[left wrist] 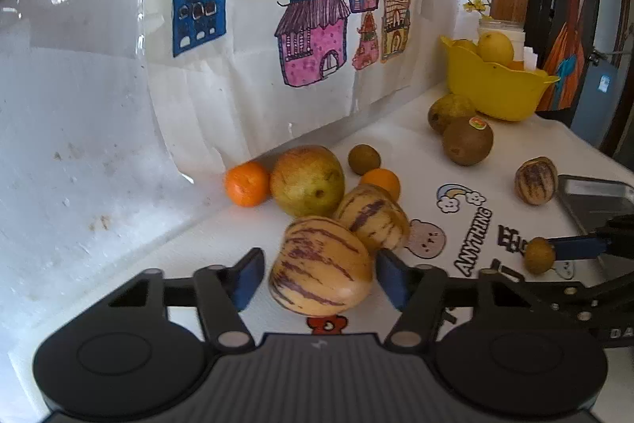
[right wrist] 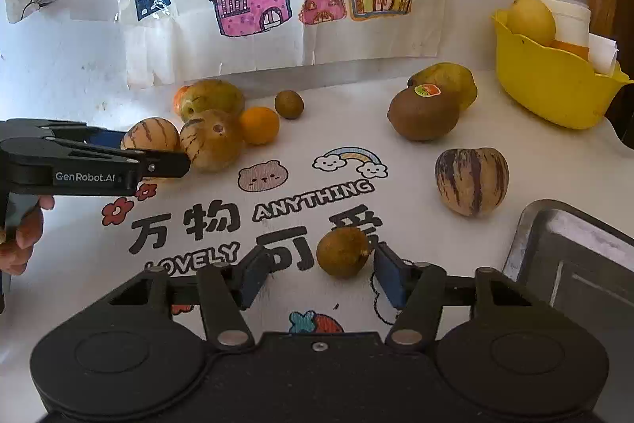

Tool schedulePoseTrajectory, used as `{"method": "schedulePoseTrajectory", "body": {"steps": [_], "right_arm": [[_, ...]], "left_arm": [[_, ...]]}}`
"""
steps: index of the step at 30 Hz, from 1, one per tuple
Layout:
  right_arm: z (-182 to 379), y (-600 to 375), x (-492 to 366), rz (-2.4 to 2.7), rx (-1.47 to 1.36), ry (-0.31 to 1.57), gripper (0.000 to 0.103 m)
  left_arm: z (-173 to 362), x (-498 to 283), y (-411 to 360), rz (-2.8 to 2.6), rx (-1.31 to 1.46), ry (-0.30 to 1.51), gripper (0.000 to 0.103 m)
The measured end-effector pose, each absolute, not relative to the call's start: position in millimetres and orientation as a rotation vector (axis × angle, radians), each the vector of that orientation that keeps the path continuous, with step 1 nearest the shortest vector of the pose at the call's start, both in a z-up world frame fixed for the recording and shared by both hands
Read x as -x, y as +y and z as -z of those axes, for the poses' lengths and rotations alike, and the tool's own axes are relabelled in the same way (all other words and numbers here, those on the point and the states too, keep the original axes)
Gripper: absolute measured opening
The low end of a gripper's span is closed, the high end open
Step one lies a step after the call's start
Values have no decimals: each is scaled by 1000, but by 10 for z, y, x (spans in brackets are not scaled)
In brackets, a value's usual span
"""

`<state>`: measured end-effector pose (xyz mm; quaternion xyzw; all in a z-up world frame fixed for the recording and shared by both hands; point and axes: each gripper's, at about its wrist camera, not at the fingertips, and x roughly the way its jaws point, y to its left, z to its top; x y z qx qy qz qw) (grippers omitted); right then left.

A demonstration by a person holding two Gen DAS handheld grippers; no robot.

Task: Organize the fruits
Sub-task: 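Grasp a striped pepino melon with the left tool while the right tool grasps a small brown fruit, then carry both fruits onto the metal tray and open both tools to release them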

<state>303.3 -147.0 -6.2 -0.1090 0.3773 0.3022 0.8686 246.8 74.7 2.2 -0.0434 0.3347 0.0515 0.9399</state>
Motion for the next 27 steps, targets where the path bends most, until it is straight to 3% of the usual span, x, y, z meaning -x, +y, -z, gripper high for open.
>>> {"method": "schedulePoseTrajectory", "body": {"steps": [13,27], "right_arm": [[53,-1510,-3041,-598,196,781,31],[-89,-1849,-2690,-619,127,779,31]], "left_arm": [[-14,-2277,701,-95,141,684,56],[-74,-2063,347,37,208,709,56]]}}
